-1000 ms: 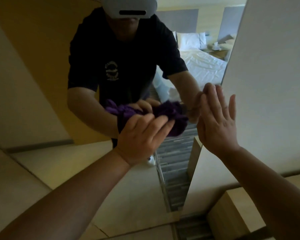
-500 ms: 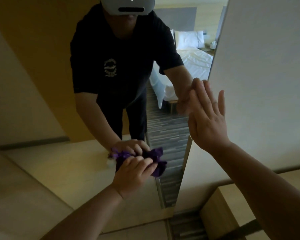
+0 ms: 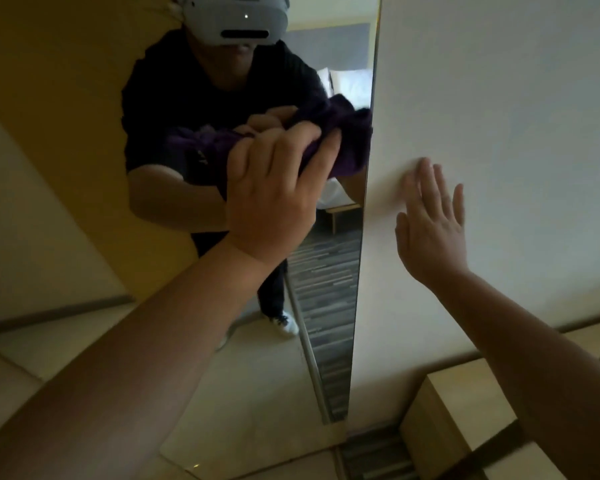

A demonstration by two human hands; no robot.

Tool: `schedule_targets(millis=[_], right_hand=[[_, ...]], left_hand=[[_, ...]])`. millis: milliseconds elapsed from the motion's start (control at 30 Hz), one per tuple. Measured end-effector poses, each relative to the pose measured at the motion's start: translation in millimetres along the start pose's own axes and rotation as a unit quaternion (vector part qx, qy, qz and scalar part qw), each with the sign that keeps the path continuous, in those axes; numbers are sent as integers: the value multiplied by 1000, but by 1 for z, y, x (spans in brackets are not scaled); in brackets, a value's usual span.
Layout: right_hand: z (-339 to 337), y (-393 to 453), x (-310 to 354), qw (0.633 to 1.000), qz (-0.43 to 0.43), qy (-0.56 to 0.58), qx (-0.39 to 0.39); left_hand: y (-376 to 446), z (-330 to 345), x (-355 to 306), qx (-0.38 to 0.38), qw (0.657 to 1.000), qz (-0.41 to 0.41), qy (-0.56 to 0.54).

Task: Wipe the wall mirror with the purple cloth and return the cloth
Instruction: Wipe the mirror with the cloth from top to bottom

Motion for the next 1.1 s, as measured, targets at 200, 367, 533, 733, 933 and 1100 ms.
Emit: schedule_targets(millis=[200, 367, 533, 733, 933, 1100], right_hand=[[7, 0, -7, 1000, -19, 6, -20], [11, -2, -12, 999, -21, -2, -28], [14, -14, -13, 1000, 1, 4, 11], [16, -58, 9, 996, 48, 24, 75], [24, -93, 88, 991, 8, 101, 89], [40, -102, 172, 990, -49, 107, 76]], left_hand=[[-124, 3, -67, 86, 991, 91, -47], [-242, 5, -118, 197, 964, 147, -99], [-267, 0, -132, 261, 947, 130, -137], [-233, -25, -85, 312, 930, 58, -188], [-191, -78, 25, 287, 946, -40, -144], [-199, -126, 96, 263, 959, -36, -103]])
Point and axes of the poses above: each hand's wrist, its own y-axis towards the middle knuckle, its own z-axis out of the palm, x = y × z, the point moved 5 cm from there along y, towards the middle knuckle, and after that the axes turned 7 degrees about y, right-handed, at the moved point
